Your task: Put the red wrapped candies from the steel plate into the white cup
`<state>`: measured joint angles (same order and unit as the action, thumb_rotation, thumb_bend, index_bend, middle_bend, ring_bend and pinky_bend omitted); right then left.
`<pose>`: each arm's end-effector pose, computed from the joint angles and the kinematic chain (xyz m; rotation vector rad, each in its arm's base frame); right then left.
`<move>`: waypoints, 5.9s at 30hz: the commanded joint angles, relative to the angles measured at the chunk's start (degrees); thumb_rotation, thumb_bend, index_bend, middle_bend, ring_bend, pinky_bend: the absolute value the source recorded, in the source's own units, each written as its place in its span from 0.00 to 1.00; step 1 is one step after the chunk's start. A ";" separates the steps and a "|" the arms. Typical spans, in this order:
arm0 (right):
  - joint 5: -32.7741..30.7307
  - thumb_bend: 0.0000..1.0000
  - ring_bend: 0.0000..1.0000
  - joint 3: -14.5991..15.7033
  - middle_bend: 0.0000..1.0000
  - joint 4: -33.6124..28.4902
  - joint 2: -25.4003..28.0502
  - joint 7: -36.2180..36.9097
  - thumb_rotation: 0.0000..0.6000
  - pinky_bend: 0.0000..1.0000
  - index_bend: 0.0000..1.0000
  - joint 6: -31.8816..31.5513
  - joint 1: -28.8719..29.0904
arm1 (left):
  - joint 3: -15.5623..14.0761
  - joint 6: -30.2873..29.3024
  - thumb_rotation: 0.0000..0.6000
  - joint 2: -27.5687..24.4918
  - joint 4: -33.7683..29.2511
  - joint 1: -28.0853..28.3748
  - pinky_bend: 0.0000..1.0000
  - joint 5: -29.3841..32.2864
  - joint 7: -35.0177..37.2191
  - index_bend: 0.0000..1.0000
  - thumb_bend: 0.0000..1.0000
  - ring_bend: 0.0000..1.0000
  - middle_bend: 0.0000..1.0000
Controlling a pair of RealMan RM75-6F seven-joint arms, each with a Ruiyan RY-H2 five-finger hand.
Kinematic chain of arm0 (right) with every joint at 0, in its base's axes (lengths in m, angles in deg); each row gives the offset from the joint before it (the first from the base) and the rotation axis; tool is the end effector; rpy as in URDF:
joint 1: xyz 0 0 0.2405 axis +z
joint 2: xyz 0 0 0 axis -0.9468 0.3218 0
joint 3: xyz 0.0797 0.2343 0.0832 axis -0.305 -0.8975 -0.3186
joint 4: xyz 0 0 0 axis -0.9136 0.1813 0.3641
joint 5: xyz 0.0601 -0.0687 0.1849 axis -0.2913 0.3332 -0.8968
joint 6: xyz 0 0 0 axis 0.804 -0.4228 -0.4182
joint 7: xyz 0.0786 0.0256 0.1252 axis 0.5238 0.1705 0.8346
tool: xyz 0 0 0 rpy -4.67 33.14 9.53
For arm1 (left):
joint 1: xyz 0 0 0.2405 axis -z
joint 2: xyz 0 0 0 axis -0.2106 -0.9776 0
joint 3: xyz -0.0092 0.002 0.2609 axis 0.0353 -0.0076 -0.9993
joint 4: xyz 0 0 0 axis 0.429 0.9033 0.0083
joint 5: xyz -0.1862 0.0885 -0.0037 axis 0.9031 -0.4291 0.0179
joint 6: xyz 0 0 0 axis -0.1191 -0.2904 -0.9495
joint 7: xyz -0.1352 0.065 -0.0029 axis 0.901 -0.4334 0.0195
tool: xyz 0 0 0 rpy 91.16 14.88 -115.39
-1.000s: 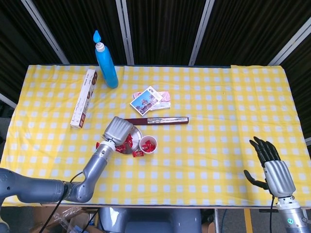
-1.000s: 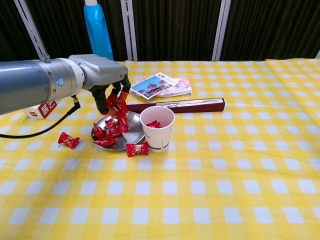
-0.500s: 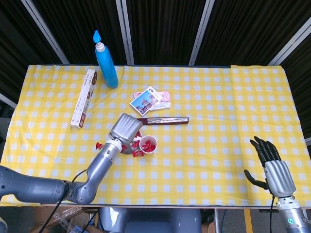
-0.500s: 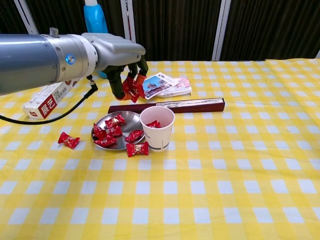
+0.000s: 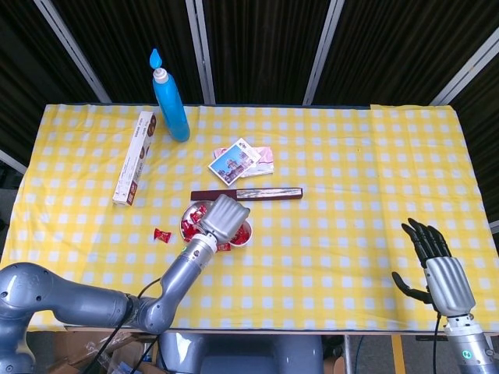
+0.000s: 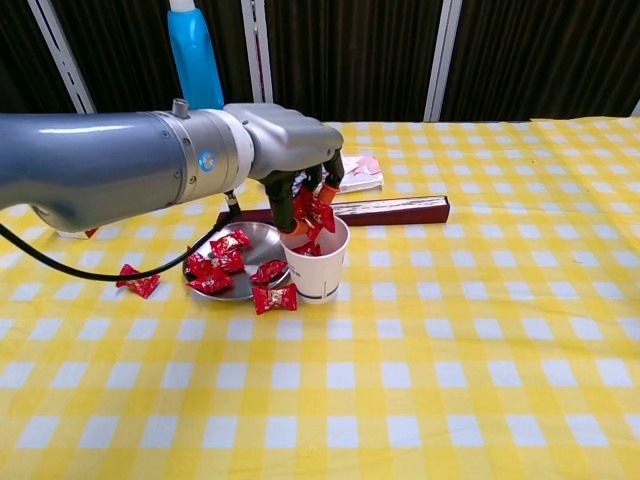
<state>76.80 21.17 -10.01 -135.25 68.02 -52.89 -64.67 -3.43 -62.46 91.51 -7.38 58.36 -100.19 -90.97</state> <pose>-0.2837 -0.1885 0.1522 1.4269 -1.0595 1.1593 -0.0035 0.3468 -0.0528 -2.1077 -0.5734 -0.6684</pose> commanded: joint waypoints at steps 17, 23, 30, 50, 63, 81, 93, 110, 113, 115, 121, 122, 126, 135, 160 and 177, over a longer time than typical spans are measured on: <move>0.15 0.39 0.00 0.06 0.00 0.01 -0.03 -0.10 1.00 0.00 0.00 -0.15 -0.06 | -0.48 -0.88 1.00 0.14 -0.45 0.65 0.98 0.29 0.05 0.41 0.30 0.89 0.53; 0.21 0.39 0.00 0.06 0.00 -0.01 -0.04 -0.14 1.00 0.00 0.00 -0.22 -0.08 | -0.07 -1.71 1.00 -0.55 -0.79 0.08 0.98 -0.31 1.29 0.38 0.27 0.89 0.49; 0.21 0.39 0.00 0.05 0.00 0.11 -0.10 -0.17 1.00 0.00 0.00 -0.30 -0.11 | 0.65 -3.13 1.00 -1.90 -1.56 -1.50 0.98 -2.26 4.24 0.35 0.27 0.89 0.42; -0.17 0.39 0.00 0.10 0.00 0.08 -0.15 -0.46 1.00 0.00 0.00 0.15 -0.07 | -6.09 -0.77 1.00 -6.65 -1.01 -5.57 0.98 3.76 2.30 0.34 0.24 0.89 0.39; -0.12 0.39 0.00 0.06 0.00 0.01 -0.03 -0.28 1.00 0.00 0.00 -0.01 -0.11 | -8.86 -0.58 1.00 -7.31 0.74 -7.42 0.98 4.05 1.90 0.38 0.24 0.91 0.64; -0.15 0.39 0.00 0.06 0.00 -0.03 -0.21 -0.75 1.00 0.00 0.00 0.09 -0.07 | -12.03 0.54 1.00 -9.48 1.10 -11.46 0.99 5.53 3.22 0.42 0.24 0.96 0.91; -0.18 0.39 0.00 0.00 0.00 -0.06 -0.14 -0.49 1.00 0.00 0.00 0.07 -0.06 | -11.84 1.30 1.00 -7.35 3.74 -12.68 0.99 4.96 4.16 0.44 0.29 0.96 0.91; -0.05 0.39 0.00 0.02 0.00 -0.01 -0.18 -0.59 1.00 0.00 0.00 -0.19 -0.18 | -10.81 0.35 1.00 -7.54 2.34 -14.61 0.99 0.92 6.60 0.59 0.44 0.96 0.92; 0.02 0.39 0.00 0.01 0.00 0.03 -0.16 -0.50 1.00 0.00 0.00 -0.28 -0.20 | -9.71 -0.86 1.00 -10.14 -1.05 -14.87 0.99 -0.79 7.63 0.59 0.44 0.96 0.92; 0.14 0.39 0.00 0.03 0.00 -0.03 -0.16 -0.50 1.00 0.00 0.00 -0.26 -0.14 | -8.49 -1.92 1.00 -11.94 -3.38 -14.94 0.99 -2.29 8.63 0.58 0.44 0.96 0.92; 0.28 0.39 0.00 0.10 0.00 -0.02 -0.23 -0.67 1.00 0.00 0.00 -0.21 -0.12 | -4.34 -3.51 1.00 -15.33 -8.21 -14.34 0.99 -5.41 11.03 0.56 0.44 0.96 0.92; 0.25 0.39 0.00 0.11 0.00 -0.02 -0.24 -0.71 1.00 0.00 0.00 -0.18 -0.12 | -3.66 -3.56 1.00 -15.25 -8.37 -13.95 0.99 -5.82 11.03 0.56 0.44 0.96 0.92; 0.19 0.39 0.00 0.09 0.00 -0.04 -0.23 -0.72 1.00 0.00 0.00 -0.22 -0.15 | -1.93 -3.62 1.00 -13.35 -7.62 -12.27 0.99 -6.90 10.27 0.55 0.44 0.96 0.92; -0.07 0.39 0.00 -0.04 0.00 0.01 -0.13 -0.20 1.00 0.00 0.00 -0.18 -0.13 | 1.24 -3.56 1.00 -4.08 -1.74 -7.82 0.99 -6.90 8.02 0.55 0.43 0.96 0.92; -0.20 0.39 0.00 -0.13 0.00 0.02 -0.01 0.02 1.00 0.00 0.00 -0.11 -0.08 | 1.85 -3.06 1.00 0.94 0.83 -5.17 0.99 -5.32 5.58 0.41 0.23 0.95 0.88; 0.03 0.39 0.00 -0.06 0.00 0.16 -0.29 -0.59 1.00 0.00 0.00 -0.35 -0.18 | -9.37 4.24 1.00 -13.97 -6.69 -11.53 0.99 -19.07 12.13 0.39 0.31 0.96 0.91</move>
<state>76.83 21.11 -9.86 -135.54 67.44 -53.24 -64.85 -11.67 -59.34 78.34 -14.24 47.71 -118.17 -79.99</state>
